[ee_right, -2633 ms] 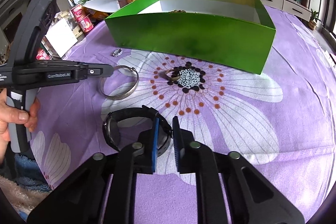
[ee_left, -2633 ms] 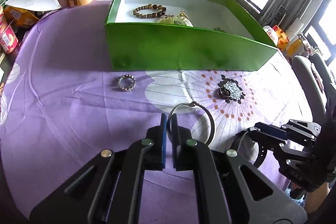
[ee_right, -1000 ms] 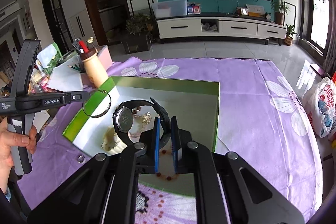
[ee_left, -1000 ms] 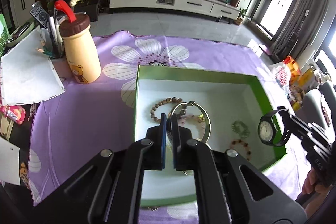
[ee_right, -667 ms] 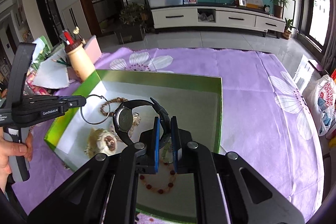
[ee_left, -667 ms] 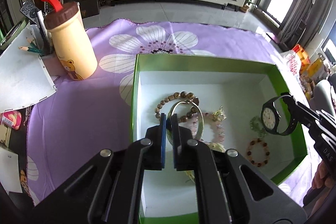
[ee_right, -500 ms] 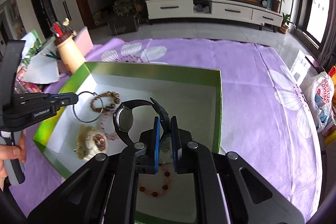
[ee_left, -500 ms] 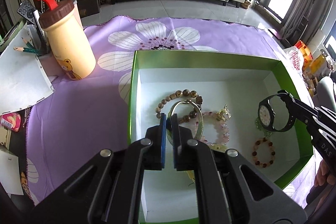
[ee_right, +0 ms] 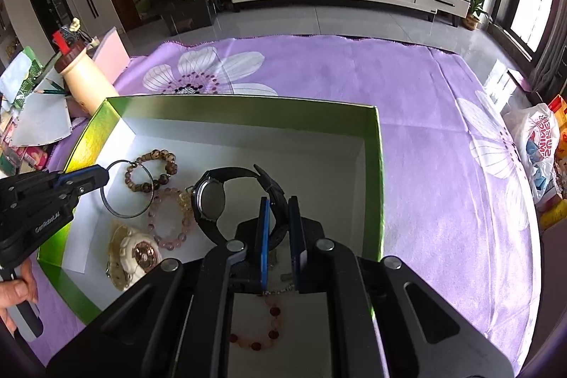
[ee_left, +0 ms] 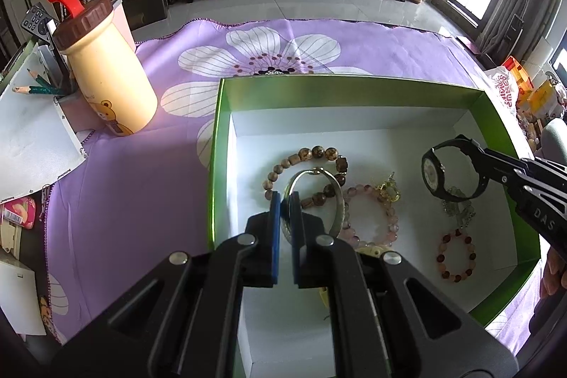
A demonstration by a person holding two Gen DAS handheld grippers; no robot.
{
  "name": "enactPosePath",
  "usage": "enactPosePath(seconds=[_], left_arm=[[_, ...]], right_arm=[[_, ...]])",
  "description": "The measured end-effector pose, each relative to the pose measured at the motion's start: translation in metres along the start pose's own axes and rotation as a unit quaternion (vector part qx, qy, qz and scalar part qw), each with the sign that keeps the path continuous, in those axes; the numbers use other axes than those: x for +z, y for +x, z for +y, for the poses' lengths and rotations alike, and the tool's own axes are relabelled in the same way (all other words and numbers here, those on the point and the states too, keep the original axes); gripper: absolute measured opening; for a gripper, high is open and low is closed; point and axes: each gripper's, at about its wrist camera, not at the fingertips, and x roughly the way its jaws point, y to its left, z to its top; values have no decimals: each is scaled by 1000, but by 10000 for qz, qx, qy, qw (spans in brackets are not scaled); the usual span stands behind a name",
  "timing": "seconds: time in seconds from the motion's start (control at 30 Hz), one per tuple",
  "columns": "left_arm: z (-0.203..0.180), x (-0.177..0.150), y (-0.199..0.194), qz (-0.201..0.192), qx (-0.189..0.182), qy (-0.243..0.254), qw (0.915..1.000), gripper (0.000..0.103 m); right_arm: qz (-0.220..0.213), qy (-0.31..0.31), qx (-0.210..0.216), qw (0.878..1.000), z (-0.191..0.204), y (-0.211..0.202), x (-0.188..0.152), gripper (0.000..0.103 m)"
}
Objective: Organize jewelry
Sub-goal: 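Carry both held pieces into the green box and open both tools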
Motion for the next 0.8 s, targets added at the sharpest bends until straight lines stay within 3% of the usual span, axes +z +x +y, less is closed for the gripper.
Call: enactPosePath(seconds=[0.63,0.73,0.8], left_arm=[[3,3,-1,23,-114,-103,9999,5],[4,3,-5,7,-234,-199,9995,19],[5,2,-10,-42,-274,-235,9993,27]], right_arm=[[75,47,-129,9999,4,10,7,12],[0,128,-62,9999,2,4,6,24],[-79,149,-21,9999,0,-3,5,25]])
